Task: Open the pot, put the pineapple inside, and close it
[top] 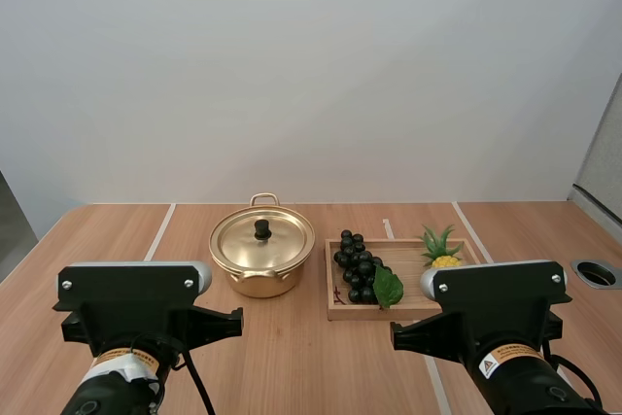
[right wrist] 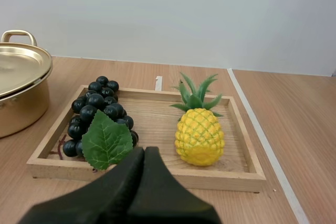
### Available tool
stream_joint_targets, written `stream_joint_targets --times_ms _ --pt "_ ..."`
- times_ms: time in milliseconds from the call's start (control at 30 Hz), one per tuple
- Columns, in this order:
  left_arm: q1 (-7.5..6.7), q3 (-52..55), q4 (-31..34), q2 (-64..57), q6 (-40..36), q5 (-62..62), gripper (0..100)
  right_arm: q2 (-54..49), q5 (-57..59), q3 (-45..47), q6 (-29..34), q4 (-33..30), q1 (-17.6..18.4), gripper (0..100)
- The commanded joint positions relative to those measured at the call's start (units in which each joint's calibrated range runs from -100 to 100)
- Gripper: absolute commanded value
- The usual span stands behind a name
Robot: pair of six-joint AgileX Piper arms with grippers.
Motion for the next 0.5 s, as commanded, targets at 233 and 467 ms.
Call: stream_joint_targets --times_ms 233,467 --pt "-3.69 0.1 0.0 -0.3 -0.3 -1.6 0 -0.4 -0.8 0.0 1.2 0.2 -1.8 0" --pt "-3.72 0.1 0.0 -0.3 -1.0 -1.6 0 -0.4 -0.8 0.0 1.2 0.2 -1.8 0"
